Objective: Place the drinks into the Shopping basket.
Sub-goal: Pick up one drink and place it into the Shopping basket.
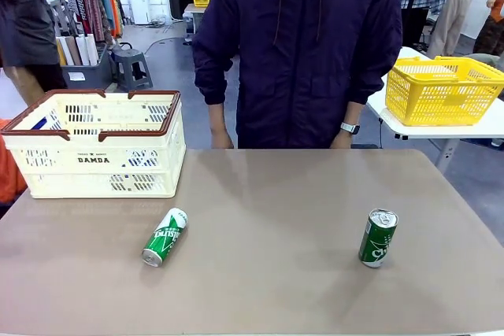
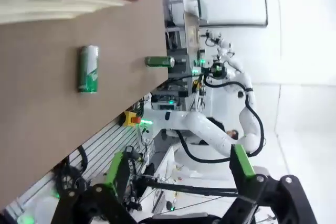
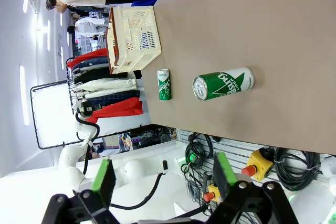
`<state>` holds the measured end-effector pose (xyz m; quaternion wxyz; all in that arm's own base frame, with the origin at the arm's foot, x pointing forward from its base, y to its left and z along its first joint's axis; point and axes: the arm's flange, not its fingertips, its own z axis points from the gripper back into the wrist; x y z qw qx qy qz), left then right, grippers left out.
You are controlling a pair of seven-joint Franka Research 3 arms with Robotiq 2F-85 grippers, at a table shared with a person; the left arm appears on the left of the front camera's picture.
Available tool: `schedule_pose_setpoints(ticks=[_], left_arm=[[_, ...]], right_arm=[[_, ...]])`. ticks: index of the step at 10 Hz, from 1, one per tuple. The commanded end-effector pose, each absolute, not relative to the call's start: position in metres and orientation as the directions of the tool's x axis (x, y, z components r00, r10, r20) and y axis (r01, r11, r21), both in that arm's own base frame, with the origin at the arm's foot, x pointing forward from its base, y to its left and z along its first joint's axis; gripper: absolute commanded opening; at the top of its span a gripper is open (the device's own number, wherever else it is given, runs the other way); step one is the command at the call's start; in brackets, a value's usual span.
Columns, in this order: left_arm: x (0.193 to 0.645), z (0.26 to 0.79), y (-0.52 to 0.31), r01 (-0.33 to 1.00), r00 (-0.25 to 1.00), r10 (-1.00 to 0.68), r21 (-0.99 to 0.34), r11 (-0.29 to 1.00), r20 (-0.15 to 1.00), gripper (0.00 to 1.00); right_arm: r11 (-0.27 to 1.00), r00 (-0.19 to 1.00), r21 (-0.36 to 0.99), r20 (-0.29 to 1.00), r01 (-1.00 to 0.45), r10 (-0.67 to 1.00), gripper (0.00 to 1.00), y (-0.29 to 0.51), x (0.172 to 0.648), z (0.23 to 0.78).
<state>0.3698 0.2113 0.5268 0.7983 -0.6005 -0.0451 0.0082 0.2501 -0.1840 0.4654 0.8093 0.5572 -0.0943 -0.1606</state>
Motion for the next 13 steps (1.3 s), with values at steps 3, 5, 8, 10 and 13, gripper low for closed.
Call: schedule_pose_setpoints(ticks=[3, 5, 8, 10, 13], left_arm=[[0.360, 0.515, 0.232, 0.007, 0.992, 0.116, -0.963, 0.271, 0.040, 1.00], [0.360, 0.515, 0.232, 0.007, 0.992, 0.116, -0.963, 0.271, 0.040, 1.00], [0.360, 0.515, 0.232, 0.007, 0.992, 0.116, -0.963, 0.271, 0.040, 1.00], [0.360, 0.515, 0.232, 0.007, 0.992, 0.116, -0.963, 0.271, 0.040, 1.00], [0.360, 0.515, 0.232, 0.007, 0.992, 0.116, -0.963, 0.271, 0.040, 1.00]], right_arm=[[0.317, 0.931, 0.937, -0.025, 0.150, -0.365, 1.00, -0.185, 0.249, 0.470], [0.317, 0.931, 0.937, -0.025, 0.150, -0.365, 1.00, -0.185, 0.249, 0.470], [0.317, 0.931, 0.937, -0.025, 0.150, -0.365, 1.00, -0.185, 0.249, 0.470], [0.317, 0.931, 0.937, -0.025, 0.150, -0.365, 1.00, -0.185, 0.249, 0.470], [0.317, 0.931, 0.937, -0.025, 0.150, -0.365, 1.00, -0.185, 0.249, 0.470]])
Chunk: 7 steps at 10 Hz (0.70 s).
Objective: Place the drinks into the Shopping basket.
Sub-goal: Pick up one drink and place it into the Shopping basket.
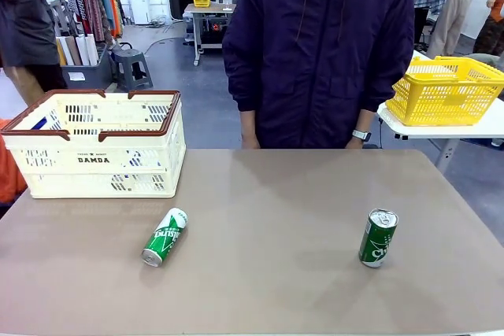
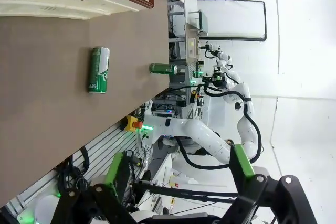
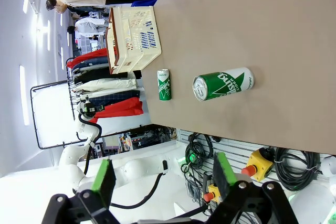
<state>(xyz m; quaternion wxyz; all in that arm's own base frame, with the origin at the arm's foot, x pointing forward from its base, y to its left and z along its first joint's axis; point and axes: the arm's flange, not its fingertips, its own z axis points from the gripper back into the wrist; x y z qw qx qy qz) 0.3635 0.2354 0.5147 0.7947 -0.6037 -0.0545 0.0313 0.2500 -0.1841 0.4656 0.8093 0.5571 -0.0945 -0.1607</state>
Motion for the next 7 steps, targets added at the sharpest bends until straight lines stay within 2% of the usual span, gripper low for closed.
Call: schedule_pose_setpoints(ticks=[1, 3, 4, 6, 7], left_arm=[[0.360, 0.515, 0.232, 0.007, 0.992, 0.116, -0.963, 0.271, 0.040, 1.00], [0.363, 0.515, 0.235, 0.016, 0.992, 0.116, -0.963, 0.269, 0.049, 1.00], [0.363, 0.529, 0.182, -0.117, 0.983, 0.173, -0.924, 0.363, -0.057, 1.00], [0.356, 0.557, 0.063, -0.173, 0.977, 0.208, -0.693, 0.700, -0.034, 1.00], [0.359, 0.560, 0.017, -0.178, 0.975, 0.221, -0.560, 0.809, 0.009, 1.00]], right_arm=[[0.317, 0.931, 0.937, -0.025, 0.150, -0.365, 1.00, -0.185, 0.249, 0.470], [0.317, 0.931, 0.937, -0.025, 0.150, -0.365, 1.00, -0.185, 0.249, 0.470], [0.317, 0.931, 0.937, -0.025, 0.150, -0.365, 1.00, -0.185, 0.249, 0.470], [0.317, 0.931, 0.937, -0.025, 0.150, -0.365, 1.00, -0.185, 0.249, 0.470], [0.317, 0.931, 0.937, -0.025, 0.150, -0.365, 1.00, -0.185, 0.249, 0.470]])
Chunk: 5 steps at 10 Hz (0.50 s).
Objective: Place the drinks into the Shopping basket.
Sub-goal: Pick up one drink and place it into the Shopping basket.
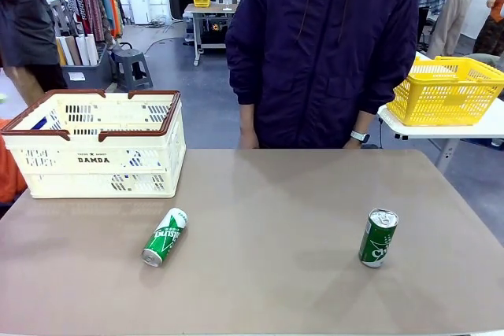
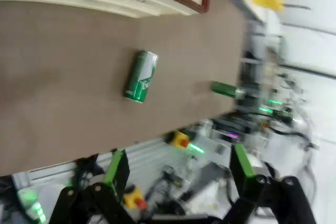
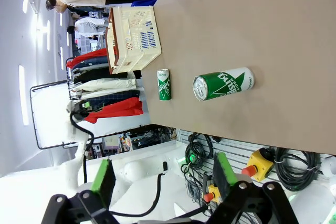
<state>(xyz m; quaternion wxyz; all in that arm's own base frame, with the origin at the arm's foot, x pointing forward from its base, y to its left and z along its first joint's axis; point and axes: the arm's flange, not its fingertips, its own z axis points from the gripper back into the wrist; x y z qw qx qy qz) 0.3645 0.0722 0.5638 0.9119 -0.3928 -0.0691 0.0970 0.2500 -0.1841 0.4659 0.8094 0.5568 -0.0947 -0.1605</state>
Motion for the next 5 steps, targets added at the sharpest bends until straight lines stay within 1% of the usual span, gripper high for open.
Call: schedule_pose_setpoints(ticks=[1, 2, 3, 5], left_arm=[[0.361, 0.559, -0.024, -0.182, 0.971, 0.228, -0.412, 0.893, 0.065, 1.00], [0.361, 0.552, -0.068, -0.135, 0.951, 0.201, -0.269, 0.954, 0.233, 1.00], [0.357, 0.539, -0.104, 0.022, 0.934, 0.055, -0.209, 0.978, 0.354, 1.00], [0.350, 0.507, -0.164, 0.064, 0.927, -0.005, -0.145, 0.987, 0.375, 1.00]], right_arm=[[0.317, 0.931, 0.937, -0.025, 0.150, -0.365, 1.00, -0.185, 0.249, 0.470], [0.317, 0.931, 0.937, -0.025, 0.150, -0.365, 1.00, -0.185, 0.249, 0.470], [0.317, 0.931, 0.937, -0.025, 0.150, -0.365, 1.00, -0.185, 0.249, 0.470], [0.317, 0.931, 0.937, -0.025, 0.150, -0.365, 1.00, -0.185, 0.249, 0.470]])
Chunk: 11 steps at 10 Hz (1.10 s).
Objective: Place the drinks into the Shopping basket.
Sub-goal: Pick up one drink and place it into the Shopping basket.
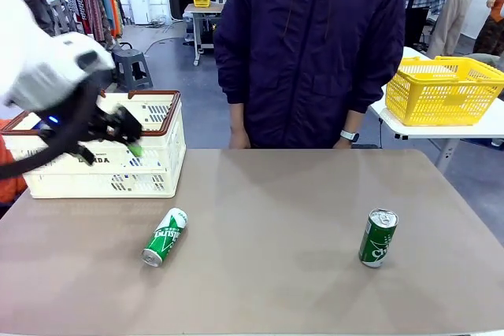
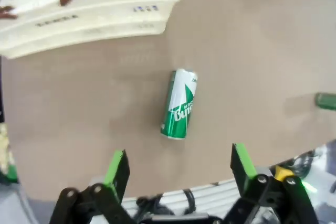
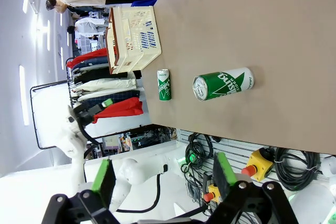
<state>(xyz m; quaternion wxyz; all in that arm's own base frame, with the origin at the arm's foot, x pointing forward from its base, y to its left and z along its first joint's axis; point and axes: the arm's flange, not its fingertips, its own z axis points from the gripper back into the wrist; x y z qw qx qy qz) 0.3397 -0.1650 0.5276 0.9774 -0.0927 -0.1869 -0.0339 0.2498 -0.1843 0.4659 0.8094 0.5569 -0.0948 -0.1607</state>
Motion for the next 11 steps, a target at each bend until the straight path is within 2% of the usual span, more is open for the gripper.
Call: schedule_pose_setpoints(ticks=[1, 2, 5, 7, 11], left_arm=[[0.356, 0.487, -0.191, 0.129, 0.931, -0.083, -0.107, 0.986, 0.356, 1.00], [0.371, 0.458, -0.212, 0.173, 0.947, -0.139, -0.097, 0.980, 0.289, 1.00], [0.382, 0.410, -0.220, 0.132, 0.985, -0.125, -0.049, 0.990, 0.122, 1.00], [0.373, 0.398, -0.218, 0.162, 0.976, -0.150, -0.065, 0.985, 0.161, 1.00], [0.373, 0.398, -0.218, 0.162, 0.976, -0.150, -0.065, 0.985, 0.161, 1.00]], right_arm=[[0.317, 0.931, 0.937, -0.025, 0.150, -0.365, 1.00, -0.185, 0.249, 0.470], [0.317, 0.931, 0.937, -0.025, 0.150, -0.365, 1.00, -0.185, 0.249, 0.470], [0.317, 0.931, 0.937, -0.025, 0.150, -0.365, 1.00, -0.185, 0.249, 0.470], [0.317, 0.931, 0.937, -0.025, 0.150, -0.365, 1.00, -0.185, 0.249, 0.470], [0.317, 0.931, 0.937, -0.025, 0.150, -0.365, 1.00, -0.185, 0.249, 0.470]])
